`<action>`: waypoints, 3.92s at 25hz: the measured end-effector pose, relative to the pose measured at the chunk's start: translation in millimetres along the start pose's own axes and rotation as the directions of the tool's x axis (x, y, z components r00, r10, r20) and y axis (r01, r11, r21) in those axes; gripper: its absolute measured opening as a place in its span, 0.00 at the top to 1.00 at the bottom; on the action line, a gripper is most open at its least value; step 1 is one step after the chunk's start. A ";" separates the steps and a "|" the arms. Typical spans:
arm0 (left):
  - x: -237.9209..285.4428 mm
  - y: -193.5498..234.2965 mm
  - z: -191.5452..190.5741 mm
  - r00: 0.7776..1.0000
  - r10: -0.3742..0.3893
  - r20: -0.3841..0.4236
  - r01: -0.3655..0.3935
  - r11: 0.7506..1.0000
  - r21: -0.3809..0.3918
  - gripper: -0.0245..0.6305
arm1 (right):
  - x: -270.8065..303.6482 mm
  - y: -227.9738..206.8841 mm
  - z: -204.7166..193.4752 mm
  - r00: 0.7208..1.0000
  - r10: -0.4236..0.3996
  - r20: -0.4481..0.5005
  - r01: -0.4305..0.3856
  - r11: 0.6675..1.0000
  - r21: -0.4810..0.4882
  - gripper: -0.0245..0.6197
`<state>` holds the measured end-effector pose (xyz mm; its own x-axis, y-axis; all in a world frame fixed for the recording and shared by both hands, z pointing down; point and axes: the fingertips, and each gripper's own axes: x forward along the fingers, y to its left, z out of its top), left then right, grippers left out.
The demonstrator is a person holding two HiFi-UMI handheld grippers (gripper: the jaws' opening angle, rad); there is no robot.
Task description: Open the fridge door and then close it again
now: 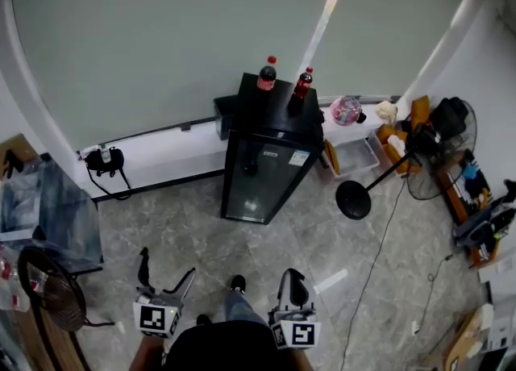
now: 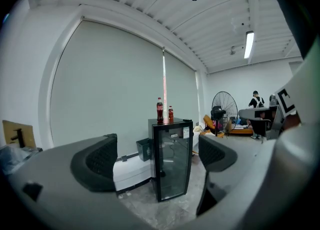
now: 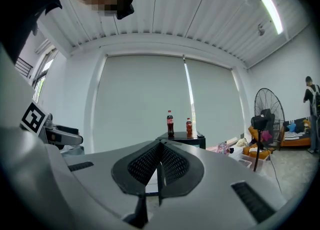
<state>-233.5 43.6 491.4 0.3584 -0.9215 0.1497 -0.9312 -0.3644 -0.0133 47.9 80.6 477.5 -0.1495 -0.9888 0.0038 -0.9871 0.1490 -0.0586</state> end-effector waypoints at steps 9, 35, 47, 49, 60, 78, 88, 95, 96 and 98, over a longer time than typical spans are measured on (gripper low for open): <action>94.9 -25.9 21.2 1.000 0.009 -0.003 -0.009 1.000 -0.009 0.21 | 75.5 -66.0 5.1 0.999 0.039 -0.012 -0.039 0.999 -0.005 0.95; 261.0 -8.4 -35.5 0.985 -0.102 -0.141 0.102 0.995 -0.005 0.22 | 159.1 -113.9 -1.1 0.997 -0.054 -0.049 0.054 0.998 -0.017 0.95; 339.6 13.2 -102.5 0.918 -0.284 -0.276 0.284 0.958 -0.041 0.25 | 172.4 -107.5 7.7 0.967 -0.250 -0.051 0.249 0.968 -0.028 0.95; 352.0 13.6 -113.8 0.903 -0.309 -0.297 0.313 0.949 -0.037 0.25 | 172.7 -108.5 6.6 0.959 -0.278 -0.059 0.277 0.960 -0.030 0.95; 417.0 30.5 -173.2 0.833 -0.360 -0.419 0.389 0.921 -0.019 0.31 | 177.5 -105.4 12.7 0.921 -0.385 -0.062 0.382 0.923 -0.051 0.95; 496.4 20.2 -222.4 0.751 -0.413 -0.515 0.473 0.881 -0.017 0.49 | 154.9 -103.6 5.9 0.875 -0.474 -0.097 0.468 0.880 -0.077 0.95; 513.2 12.0 -226.3 0.726 -0.439 -0.530 0.504 0.863 -0.025 0.67 | 144.8 -106.6 -3.7 0.866 -0.488 -0.111 0.480 0.873 -0.092 0.95; 519.7 17.1 -224.4 0.716 -0.436 -0.545 0.512 0.859 -0.014 0.80 | 145.0 -105.7 -1.6 0.869 -0.482 -0.110 0.473 0.876 -0.094 0.95; 519.5 16.6 -224.2 0.711 -0.444 -0.545 0.519 0.854 -0.018 0.80 | 144.1 -106.1 -3.1 0.869 -0.482 -0.112 0.474 0.876 -0.089 0.95; 518.9 16.6 -224.5 0.701 -0.455 -0.548 0.530 0.848 -0.026 0.80 | 143.9 -105.7 -3.5 0.872 -0.477 -0.110 0.470 0.879 -0.087 0.95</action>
<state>-77.9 -410.3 790.8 0.6389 -0.4066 0.6530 -0.6009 -0.7938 0.0937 130.6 -77.4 487.8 0.3343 -0.9318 0.1416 -0.9424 -0.3324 0.0370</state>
